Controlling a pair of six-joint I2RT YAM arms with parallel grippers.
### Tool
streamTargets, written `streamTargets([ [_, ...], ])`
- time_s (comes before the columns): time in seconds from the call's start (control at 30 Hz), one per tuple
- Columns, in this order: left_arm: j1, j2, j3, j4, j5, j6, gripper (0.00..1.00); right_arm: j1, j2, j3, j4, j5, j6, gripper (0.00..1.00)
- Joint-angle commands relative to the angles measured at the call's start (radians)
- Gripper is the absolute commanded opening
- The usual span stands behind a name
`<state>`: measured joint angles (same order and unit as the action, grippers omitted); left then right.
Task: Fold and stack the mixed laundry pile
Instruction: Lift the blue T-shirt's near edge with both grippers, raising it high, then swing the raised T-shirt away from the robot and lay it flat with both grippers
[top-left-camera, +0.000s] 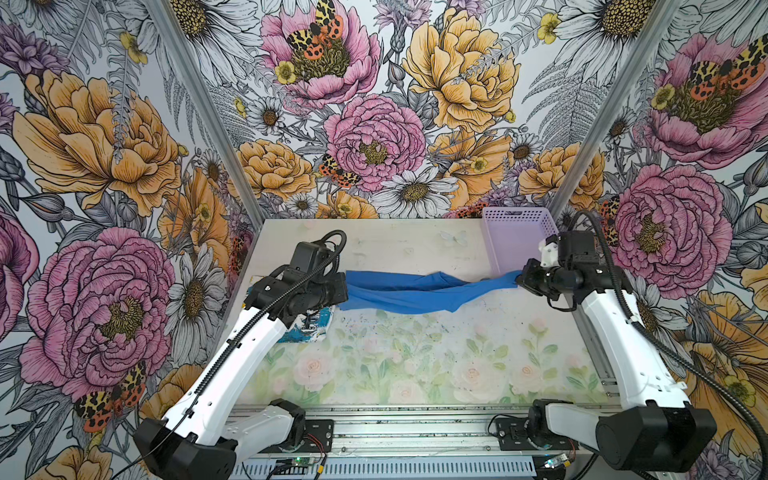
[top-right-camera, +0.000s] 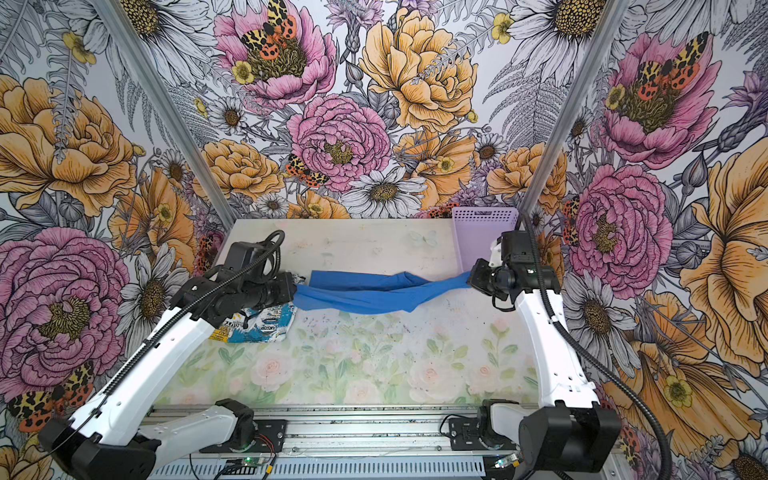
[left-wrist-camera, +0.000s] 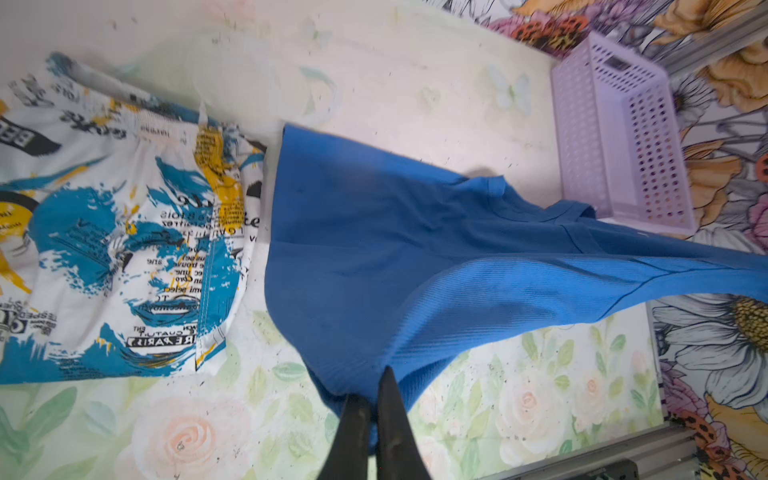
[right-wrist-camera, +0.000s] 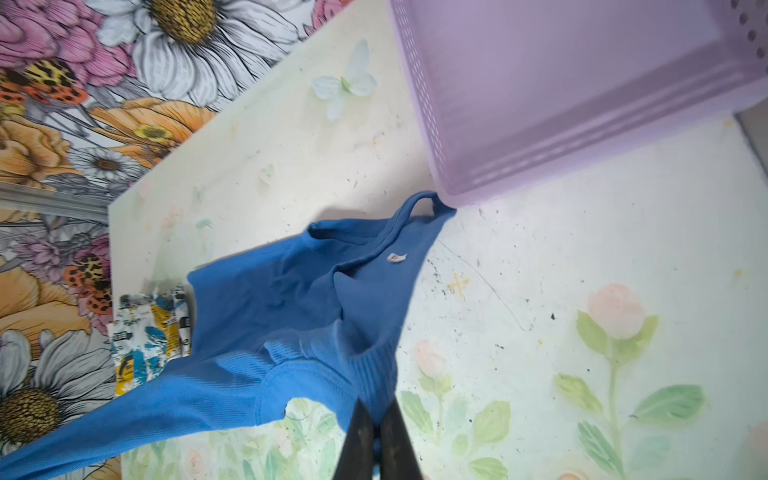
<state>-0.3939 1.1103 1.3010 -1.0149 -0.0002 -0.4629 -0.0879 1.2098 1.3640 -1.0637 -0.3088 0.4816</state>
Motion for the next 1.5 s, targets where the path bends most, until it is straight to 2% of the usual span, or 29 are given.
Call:
streamTargets([
  [0.0, 0.015, -0.034, 0.084, -0.011, -0.089, 0.062, 0.00, -0.036, -0.019, 0.124, -0.130, -0.026, 0.016, 0.00],
  [0.2, 0.036, -0.067, 0.242, 0.005, -0.153, 0.126, 0.00, -0.099, -0.016, 0.388, -0.241, -0.065, 0.013, 0.00],
  [0.4, 0.036, -0.016, 0.353, 0.091, -0.142, 0.200, 0.00, -0.102, 0.085, 0.590, -0.238, -0.085, 0.009, 0.00],
  [0.57, 0.049, 0.096, 0.405, 0.187, -0.112, 0.256, 0.00, -0.102, 0.182, 0.620, -0.134, -0.082, 0.003, 0.00],
  [0.8, 0.132, 0.231, 0.406, 0.339, -0.022, 0.262, 0.00, -0.101, 0.325, 0.609, 0.056, -0.118, 0.041, 0.00],
  [1.0, 0.164, 0.355, 0.504, 0.400, 0.011, 0.291, 0.00, -0.101, 0.467, 0.768, 0.103, -0.137, 0.061, 0.00],
  [1.1, 0.165, 0.388, 0.537, 0.404, 0.024, 0.295, 0.00, -0.104, 0.495, 0.797, 0.104, -0.144, 0.059, 0.00],
  [1.23, 0.163, 0.343, 0.415, 0.425, 0.035, 0.280, 0.00, -0.102, 0.467, 0.657, 0.133, -0.171, 0.052, 0.00],
  [1.47, 0.148, 0.098, -0.121, 0.502, 0.027, 0.194, 0.00, -0.102, 0.229, 0.028, 0.306, -0.218, 0.059, 0.00],
])
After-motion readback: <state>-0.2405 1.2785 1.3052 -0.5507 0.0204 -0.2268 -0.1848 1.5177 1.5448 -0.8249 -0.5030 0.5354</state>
